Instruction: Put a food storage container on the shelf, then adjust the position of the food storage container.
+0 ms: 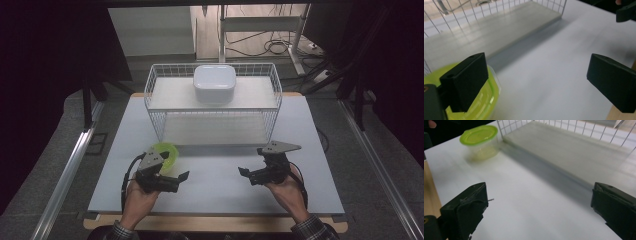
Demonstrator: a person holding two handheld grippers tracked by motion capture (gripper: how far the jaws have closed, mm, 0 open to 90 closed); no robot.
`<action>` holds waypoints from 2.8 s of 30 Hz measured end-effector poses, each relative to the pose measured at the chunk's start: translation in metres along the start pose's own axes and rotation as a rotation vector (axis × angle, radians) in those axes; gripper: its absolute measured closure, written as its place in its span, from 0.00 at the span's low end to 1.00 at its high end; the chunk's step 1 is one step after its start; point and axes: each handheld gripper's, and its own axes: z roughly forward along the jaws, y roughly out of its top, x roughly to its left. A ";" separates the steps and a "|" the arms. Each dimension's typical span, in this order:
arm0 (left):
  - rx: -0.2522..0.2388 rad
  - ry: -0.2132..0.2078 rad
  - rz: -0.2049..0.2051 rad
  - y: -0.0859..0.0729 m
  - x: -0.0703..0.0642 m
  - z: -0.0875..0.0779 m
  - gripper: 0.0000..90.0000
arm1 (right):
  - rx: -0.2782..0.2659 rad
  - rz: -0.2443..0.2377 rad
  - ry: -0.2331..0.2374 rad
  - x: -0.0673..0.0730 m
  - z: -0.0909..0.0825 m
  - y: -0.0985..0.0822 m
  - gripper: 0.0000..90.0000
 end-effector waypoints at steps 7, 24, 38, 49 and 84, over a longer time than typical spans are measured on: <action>0.071 -0.044 0.032 -0.017 -0.012 0.010 0.04 | 0.020 0.003 0.033 0.008 0.000 -0.020 0.00; 0.108 -0.056 -0.035 -0.019 -0.001 0.004 0.14 | 0.077 0.011 -0.004 0.008 0.007 -0.038 0.02; 0.073 0.042 -0.080 -0.017 0.041 -0.015 0.83 | 0.095 0.008 -0.012 0.008 0.009 -0.038 0.03; 0.014 0.177 -0.163 -0.030 0.083 -0.042 1.00 | 0.118 0.023 -0.017 0.006 0.009 -0.039 0.06; 0.144 0.084 -0.250 -0.053 0.133 0.014 1.00 | 0.165 0.018 -0.024 0.006 0.015 -0.042 0.06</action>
